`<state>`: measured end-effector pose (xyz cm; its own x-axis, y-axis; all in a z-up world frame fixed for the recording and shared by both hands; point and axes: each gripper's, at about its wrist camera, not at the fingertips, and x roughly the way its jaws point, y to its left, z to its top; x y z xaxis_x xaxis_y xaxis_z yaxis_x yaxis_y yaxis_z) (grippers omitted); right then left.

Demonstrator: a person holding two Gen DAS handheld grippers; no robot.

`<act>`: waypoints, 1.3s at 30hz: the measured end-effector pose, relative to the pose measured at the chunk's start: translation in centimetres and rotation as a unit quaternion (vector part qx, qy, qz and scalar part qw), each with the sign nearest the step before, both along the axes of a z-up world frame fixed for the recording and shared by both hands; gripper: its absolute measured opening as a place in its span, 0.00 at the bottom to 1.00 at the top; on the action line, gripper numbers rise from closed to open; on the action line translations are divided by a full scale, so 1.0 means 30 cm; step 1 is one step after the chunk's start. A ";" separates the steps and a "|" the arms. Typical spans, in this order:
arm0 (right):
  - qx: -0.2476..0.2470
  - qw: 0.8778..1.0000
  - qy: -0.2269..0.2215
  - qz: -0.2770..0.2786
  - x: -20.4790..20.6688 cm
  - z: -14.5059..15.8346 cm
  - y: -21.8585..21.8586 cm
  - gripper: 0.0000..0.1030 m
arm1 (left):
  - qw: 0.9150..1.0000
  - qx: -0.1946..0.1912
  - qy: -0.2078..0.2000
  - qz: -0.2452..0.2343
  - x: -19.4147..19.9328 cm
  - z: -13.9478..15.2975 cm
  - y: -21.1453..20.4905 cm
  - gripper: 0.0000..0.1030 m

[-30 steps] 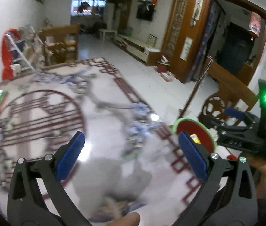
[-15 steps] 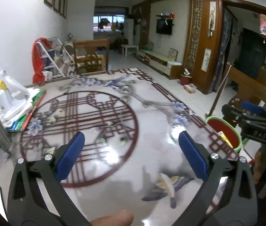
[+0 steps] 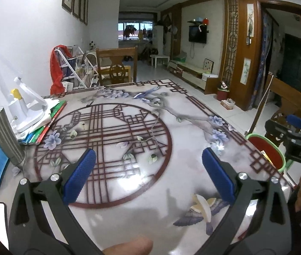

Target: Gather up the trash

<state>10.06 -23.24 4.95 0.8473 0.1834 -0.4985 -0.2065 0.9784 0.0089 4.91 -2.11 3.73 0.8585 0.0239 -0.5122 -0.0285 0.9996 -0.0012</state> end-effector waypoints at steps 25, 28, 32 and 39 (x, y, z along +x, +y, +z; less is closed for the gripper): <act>-0.005 1.000 -0.003 0.013 -0.011 -0.010 0.013 0.93 | 0.999 -0.032 0.014 0.001 0.004 -0.029 0.001 0.95; -0.005 1.000 -0.004 0.013 -0.012 -0.011 0.013 0.93 | 0.999 -0.034 0.014 0.001 0.003 -0.031 0.000 0.95; -0.005 1.000 -0.003 0.013 -0.011 -0.011 0.014 0.93 | 0.999 -0.034 0.016 0.002 0.005 -0.033 -0.002 0.95; -0.007 1.000 -0.004 0.014 -0.011 -0.014 0.015 0.93 | 0.999 -0.035 0.019 0.003 0.004 -0.037 -0.004 0.95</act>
